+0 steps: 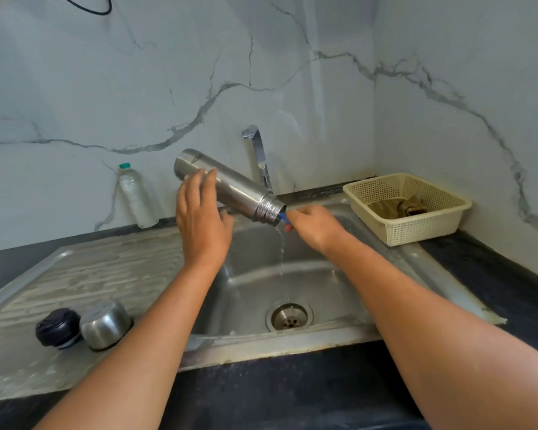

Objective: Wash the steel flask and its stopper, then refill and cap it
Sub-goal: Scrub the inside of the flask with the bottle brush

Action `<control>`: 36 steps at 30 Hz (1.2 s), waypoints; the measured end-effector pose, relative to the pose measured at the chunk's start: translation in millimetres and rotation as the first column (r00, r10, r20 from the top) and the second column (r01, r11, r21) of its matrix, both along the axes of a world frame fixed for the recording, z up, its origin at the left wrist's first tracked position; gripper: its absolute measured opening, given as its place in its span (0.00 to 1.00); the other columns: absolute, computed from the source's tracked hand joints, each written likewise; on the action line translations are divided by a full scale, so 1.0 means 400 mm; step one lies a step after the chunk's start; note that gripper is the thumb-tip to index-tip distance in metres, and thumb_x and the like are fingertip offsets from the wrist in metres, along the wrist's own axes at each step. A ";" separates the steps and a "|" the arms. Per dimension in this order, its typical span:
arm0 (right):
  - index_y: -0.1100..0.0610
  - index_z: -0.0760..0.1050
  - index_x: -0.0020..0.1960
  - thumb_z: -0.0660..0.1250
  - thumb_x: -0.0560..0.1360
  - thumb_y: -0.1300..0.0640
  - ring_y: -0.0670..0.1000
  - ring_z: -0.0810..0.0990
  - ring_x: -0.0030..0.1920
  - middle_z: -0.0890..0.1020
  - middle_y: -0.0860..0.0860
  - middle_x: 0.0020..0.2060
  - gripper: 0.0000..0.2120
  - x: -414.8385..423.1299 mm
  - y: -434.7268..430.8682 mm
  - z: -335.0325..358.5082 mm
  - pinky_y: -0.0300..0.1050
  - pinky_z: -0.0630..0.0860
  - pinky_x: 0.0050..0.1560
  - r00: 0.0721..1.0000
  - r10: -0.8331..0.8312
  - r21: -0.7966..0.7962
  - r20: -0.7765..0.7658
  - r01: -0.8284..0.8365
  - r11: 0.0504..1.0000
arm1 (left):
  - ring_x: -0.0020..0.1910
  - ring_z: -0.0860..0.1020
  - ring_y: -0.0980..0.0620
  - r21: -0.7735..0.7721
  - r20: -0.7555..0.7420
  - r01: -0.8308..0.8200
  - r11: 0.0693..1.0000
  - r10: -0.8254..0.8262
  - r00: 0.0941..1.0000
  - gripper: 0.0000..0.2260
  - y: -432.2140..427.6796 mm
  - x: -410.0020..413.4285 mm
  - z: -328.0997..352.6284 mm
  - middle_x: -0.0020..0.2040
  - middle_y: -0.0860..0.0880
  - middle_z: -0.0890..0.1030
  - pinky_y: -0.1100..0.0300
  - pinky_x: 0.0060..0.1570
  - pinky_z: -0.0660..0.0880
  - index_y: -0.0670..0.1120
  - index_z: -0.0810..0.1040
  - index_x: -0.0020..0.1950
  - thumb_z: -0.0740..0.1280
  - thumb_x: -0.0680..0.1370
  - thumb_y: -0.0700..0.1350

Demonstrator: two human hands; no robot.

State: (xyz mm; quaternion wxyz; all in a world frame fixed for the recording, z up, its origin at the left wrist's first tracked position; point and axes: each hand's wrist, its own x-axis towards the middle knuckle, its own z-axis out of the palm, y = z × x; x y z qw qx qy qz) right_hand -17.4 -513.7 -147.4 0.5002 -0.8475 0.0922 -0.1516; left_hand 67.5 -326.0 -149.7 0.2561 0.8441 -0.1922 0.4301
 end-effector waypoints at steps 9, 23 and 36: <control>0.58 0.81 0.48 0.63 0.80 0.52 0.58 0.82 0.46 0.84 0.57 0.44 0.12 0.024 0.003 -0.029 0.46 0.74 0.44 0.999 -0.038 -0.244 -0.028 0.030 0.969 | 0.53 0.81 0.42 -0.903 -0.422 -0.225 0.365 -0.848 0.319 0.31 -0.106 -0.050 0.058 0.63 0.36 0.79 0.46 0.57 0.77 0.38 0.66 0.76 0.68 0.82 0.58; 0.54 0.81 0.43 0.65 0.81 0.51 0.47 0.71 0.31 0.74 0.47 0.29 0.12 0.036 0.049 -0.031 0.43 0.67 0.34 0.978 0.208 -0.288 -0.033 -0.208 0.935 | 0.43 0.83 0.50 -0.987 -0.052 -0.162 -0.023 -0.895 0.443 0.19 -0.069 0.054 0.003 0.47 0.46 0.84 0.54 0.44 0.84 0.45 0.79 0.59 0.76 0.76 0.55; 0.58 0.82 0.48 0.63 0.84 0.50 0.45 0.61 0.23 0.67 0.49 0.28 0.15 0.017 0.044 -0.021 0.40 0.58 0.24 0.932 0.353 0.100 -0.078 -0.345 0.933 | 0.38 0.82 0.48 -0.995 -0.100 -0.036 0.093 -0.940 0.326 0.13 -0.079 0.042 -0.017 0.40 0.43 0.81 0.55 0.41 0.80 0.44 0.76 0.56 0.72 0.79 0.51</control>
